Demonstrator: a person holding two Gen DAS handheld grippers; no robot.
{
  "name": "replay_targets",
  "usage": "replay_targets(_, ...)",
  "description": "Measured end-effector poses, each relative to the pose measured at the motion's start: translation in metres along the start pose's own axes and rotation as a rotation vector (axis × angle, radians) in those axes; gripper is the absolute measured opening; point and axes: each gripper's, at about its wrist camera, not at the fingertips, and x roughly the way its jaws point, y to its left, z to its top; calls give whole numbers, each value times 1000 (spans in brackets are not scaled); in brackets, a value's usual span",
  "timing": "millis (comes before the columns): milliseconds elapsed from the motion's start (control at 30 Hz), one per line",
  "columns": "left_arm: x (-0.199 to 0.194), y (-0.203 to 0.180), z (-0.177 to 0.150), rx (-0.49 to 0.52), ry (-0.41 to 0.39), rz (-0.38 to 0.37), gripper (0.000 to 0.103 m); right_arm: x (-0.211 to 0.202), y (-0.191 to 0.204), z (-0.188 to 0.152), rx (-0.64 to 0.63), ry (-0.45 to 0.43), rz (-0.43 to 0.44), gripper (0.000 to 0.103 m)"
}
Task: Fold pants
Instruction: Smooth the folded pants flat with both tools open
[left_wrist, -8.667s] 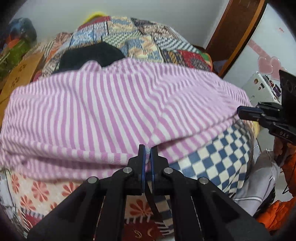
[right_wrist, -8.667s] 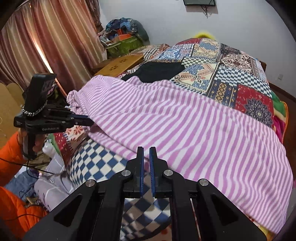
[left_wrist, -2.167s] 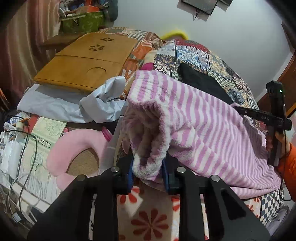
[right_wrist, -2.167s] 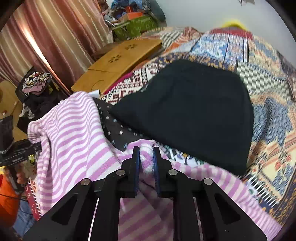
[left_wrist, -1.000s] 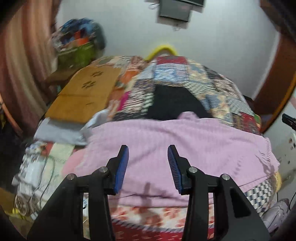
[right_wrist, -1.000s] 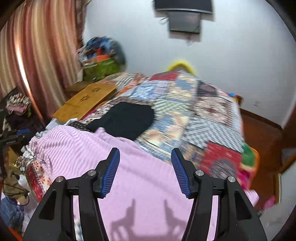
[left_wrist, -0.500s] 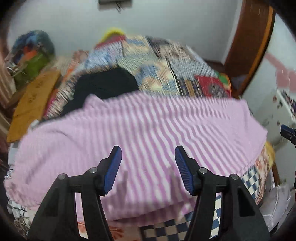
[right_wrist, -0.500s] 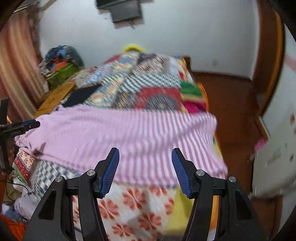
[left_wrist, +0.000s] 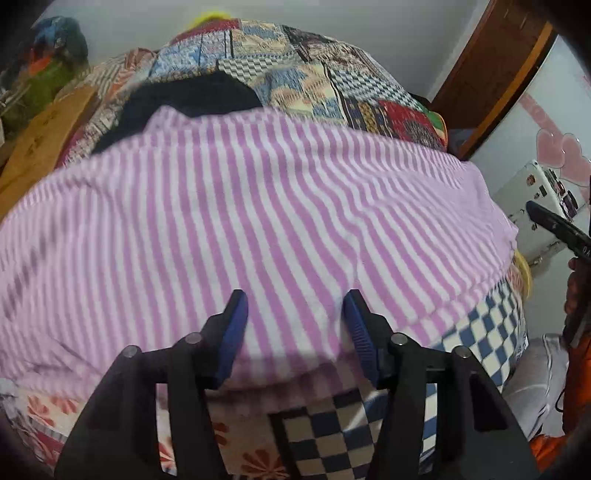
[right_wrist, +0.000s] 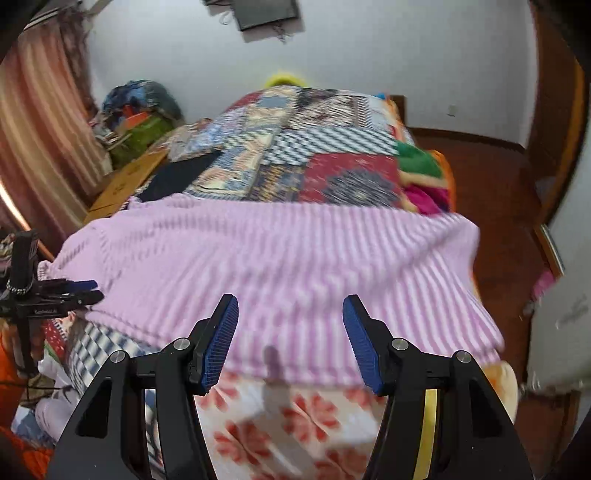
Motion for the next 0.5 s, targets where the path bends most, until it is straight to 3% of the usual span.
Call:
replay_targets(233, -6, 18, 89, 30, -102, 74, 54, 41, 33, 26, -104, 20, 83, 55)
replay_targets(333, 17, 26, 125, 47, -76, 76, 54, 57, 36, 33, -122, 41, 99, 55)
replay_targets(500, 63, 32, 163, 96, -5, -11, 54, 78, 25, 31, -95, 90, 113, 55)
